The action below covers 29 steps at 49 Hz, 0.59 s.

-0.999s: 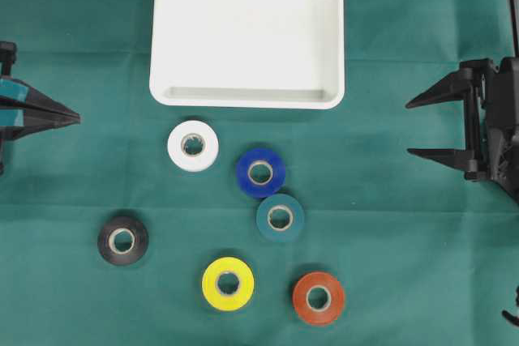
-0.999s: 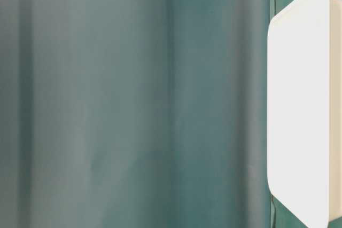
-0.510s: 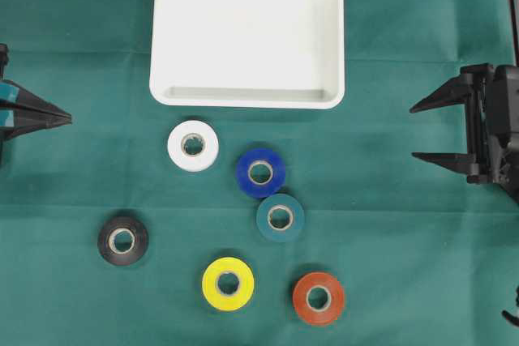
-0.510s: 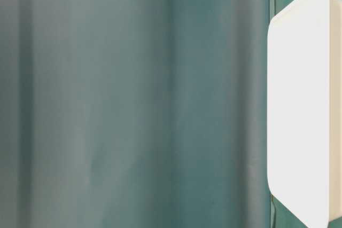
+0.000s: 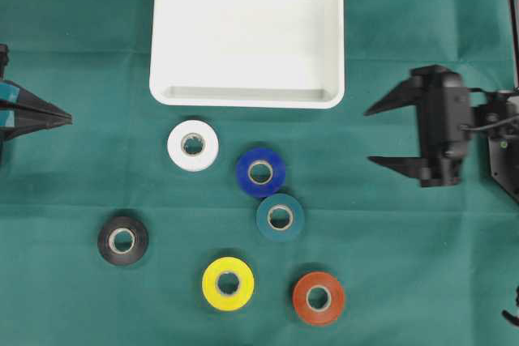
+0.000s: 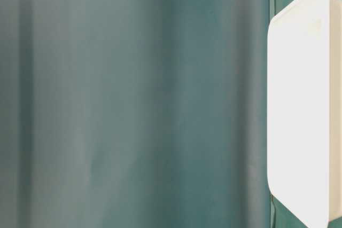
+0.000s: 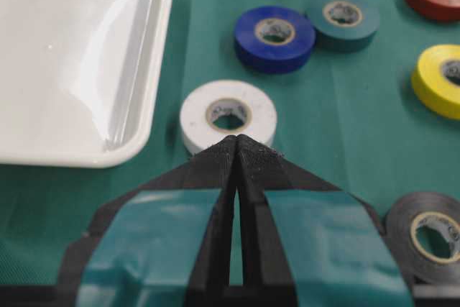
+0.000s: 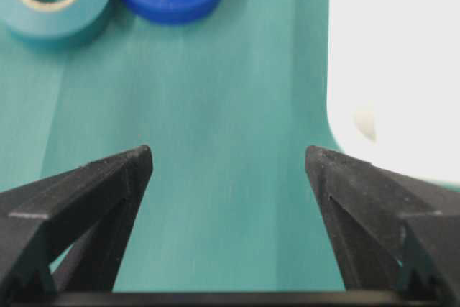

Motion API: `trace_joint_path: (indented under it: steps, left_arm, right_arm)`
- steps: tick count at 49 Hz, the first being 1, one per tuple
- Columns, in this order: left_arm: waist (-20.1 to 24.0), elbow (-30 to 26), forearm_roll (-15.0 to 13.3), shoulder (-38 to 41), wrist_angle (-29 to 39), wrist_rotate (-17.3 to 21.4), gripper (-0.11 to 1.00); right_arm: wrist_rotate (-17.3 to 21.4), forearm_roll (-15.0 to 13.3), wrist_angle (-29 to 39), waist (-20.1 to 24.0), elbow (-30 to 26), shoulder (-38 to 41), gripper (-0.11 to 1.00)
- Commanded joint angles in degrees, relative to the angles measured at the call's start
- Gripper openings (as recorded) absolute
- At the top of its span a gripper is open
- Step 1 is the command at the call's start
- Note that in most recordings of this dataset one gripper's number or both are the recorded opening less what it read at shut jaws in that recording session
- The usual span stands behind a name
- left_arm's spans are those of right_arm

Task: Put the tape into the white case with the right arm.
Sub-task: 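Move the right gripper over the white tape roll and lower it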

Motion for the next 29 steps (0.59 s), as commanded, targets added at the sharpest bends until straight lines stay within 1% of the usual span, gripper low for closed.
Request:
trace_joint_path:
  steps: [1, 10, 21, 29]
  left_arm:
    - [0.09, -0.53, 0.0, 0.62, -0.26, 0.09, 0.0]
    - [0.0, -0.09, 0.0, 0.26, -0.26, 0.09, 0.0]
    - [0.35, 0.53, 0.09, 0.09, -0.26, 0.26, 0.0]
    - [1.05, 1.32, 0.09, -0.7, -0.26, 0.26, 0.0]
  right_arm:
    - [0.0, -0.18, -2.2, 0.18, -4.22, 4.13, 0.71]
    - [0.18, -0.18, -4.04, 0.18, -10.46, 13.18, 0.71]
    - [0.26, -0.18, -3.6, 0.7, -19.69, 23.73, 0.71]
    - [0.26, -0.18, -2.81, 1.05, -26.63, 29.88, 0.71]
